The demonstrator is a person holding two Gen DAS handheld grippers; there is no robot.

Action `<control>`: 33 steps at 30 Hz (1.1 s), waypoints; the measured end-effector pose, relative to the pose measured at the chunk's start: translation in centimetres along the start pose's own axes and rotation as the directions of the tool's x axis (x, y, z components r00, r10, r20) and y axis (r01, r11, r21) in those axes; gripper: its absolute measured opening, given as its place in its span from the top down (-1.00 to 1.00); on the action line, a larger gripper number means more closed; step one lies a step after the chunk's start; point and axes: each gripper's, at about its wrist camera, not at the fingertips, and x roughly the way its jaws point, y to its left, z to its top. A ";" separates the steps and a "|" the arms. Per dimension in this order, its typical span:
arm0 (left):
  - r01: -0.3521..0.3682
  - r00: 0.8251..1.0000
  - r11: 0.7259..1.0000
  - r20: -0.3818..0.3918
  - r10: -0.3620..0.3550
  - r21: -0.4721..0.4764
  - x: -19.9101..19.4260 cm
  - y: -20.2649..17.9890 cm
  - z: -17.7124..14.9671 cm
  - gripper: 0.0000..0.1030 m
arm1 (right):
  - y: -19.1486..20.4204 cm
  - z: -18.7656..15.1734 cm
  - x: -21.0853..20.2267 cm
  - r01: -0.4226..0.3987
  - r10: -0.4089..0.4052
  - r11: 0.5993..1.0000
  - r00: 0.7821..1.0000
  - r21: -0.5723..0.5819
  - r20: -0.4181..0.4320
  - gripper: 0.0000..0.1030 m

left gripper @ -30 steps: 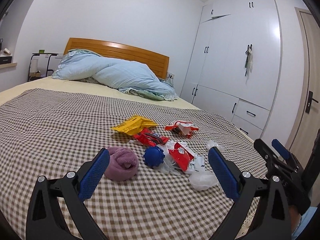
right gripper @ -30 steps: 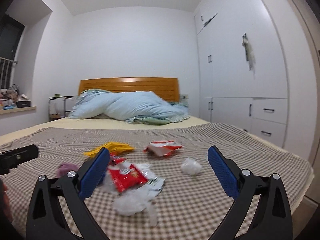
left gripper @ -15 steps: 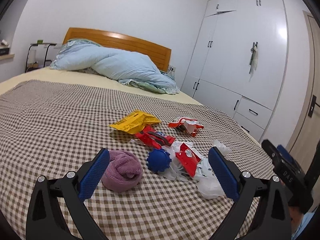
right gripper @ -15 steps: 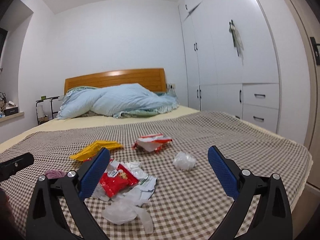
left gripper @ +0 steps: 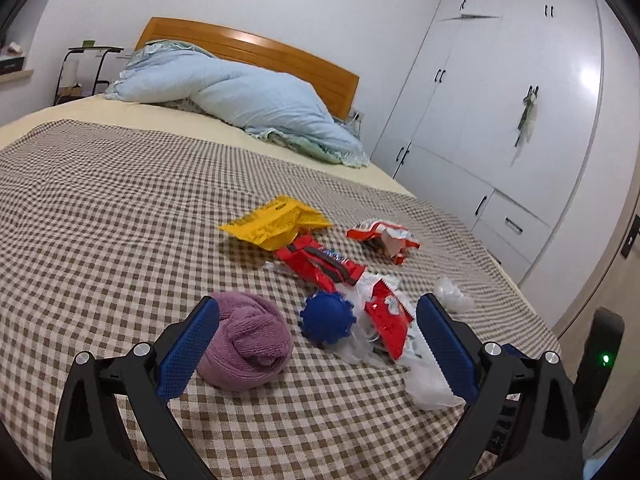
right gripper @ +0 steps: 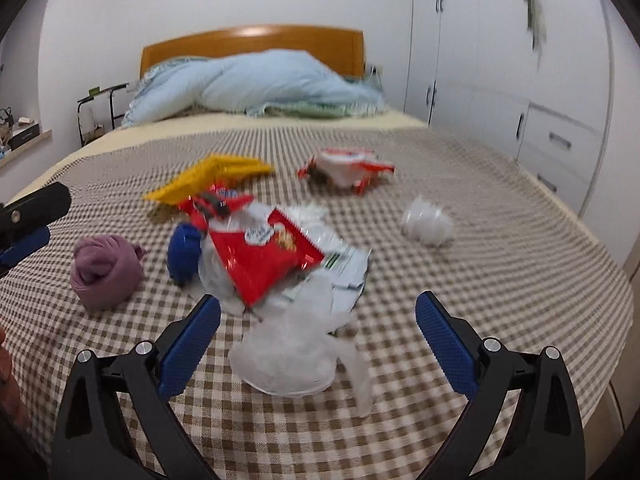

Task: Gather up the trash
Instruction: 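Move both tools over the bedspread toward the white plastic bag, then close the right tool on the white plastic bag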

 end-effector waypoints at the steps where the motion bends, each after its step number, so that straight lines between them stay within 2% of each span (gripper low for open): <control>1: -0.005 1.000 1.000 -0.005 0.005 0.005 0.2 0.0 -0.1 -0.86 | 0.1 -0.1 0.3 0.005 -0.005 1.000 1.000 -0.007 -0.014 -0.83; 5: -0.019 0.999 1.000 -0.032 0.019 0.007 0.8 0.2 -0.5 -0.86 | 0.6 -0.9 1.7 0.018 -0.021 0.999 0.998 -0.035 -0.067 -0.81; 7: -0.026 0.999 1.000 -0.045 0.026 0.000 1.0 0.4 -0.6 -0.86 | 0.5 -1.3 2.6 -0.003 0.000 1.000 0.994 -0.022 -0.112 -0.43; 9: -0.028 0.998 1.000 -0.061 0.027 -0.006 1.3 0.6 -0.9 -0.86 | 0.4 -1.6 3.0 -0.028 0.026 0.999 0.992 -0.016 -0.125 -0.33; 11: -0.024 0.997 1.000 -0.073 0.023 -0.007 1.3 0.7 -1.0 -0.86 | 0.7 -1.8 2.7 -0.037 0.034 0.999 0.994 -0.032 -0.107 -0.09; 13: -0.030 0.996 1.000 -0.079 0.030 -0.002 1.3 0.9 -1.2 -0.86 | 1.0 -1.9 2.5 -0.059 0.054 0.997 0.993 -0.045 -0.102 0.26; 14: -0.034 0.996 0.999 -0.081 0.034 -0.002 1.3 0.9 -1.2 -0.86 | 1.1 -1.9 2.5 -0.068 0.063 0.997 0.993 -0.044 -0.103 0.34; 16: -0.040 0.995 0.999 -0.087 0.039 -0.011 1.4 1.2 -1.2 -0.86 | 1.0 -2.0 2.3 -0.087 0.084 0.996 0.991 -0.028 -0.101 0.62; 18: -0.047 0.995 0.999 -0.093 0.046 -0.014 1.5 1.3 -1.3 -0.86 | 0.5 -2.0 1.8 -0.086 0.086 0.996 0.994 0.002 -0.064 0.72; 24: -0.067 0.992 0.998 -0.105 0.067 -0.002 1.7 1.3 -1.3 -0.86 | -1.4 -1.0 -0.3 -0.025 0.021 0.998 0.998 0.054 0.066 0.81; 27: -0.100 0.989 0.995 -0.108 0.101 0.012 2.0 1.1 -1.3 -0.86 | -2.3 -0.6 -0.7 0.048 -0.054 0.997 0.994 0.065 0.100 0.81; 30: -0.131 0.986 0.991 -0.105 0.133 0.022 2.1 1.1 -1.3 -0.86 | -3.0 -0.7 -0.2 0.137 -0.142 0.989 0.985 0.055 0.098 0.81; 33: -0.154 0.982 0.988 -0.110 0.156 0.027 2.4 1.1 -1.2 -0.86 | -3.9 -1.2 0.7 0.157 -0.161 0.985 0.984 0.066 0.072 0.81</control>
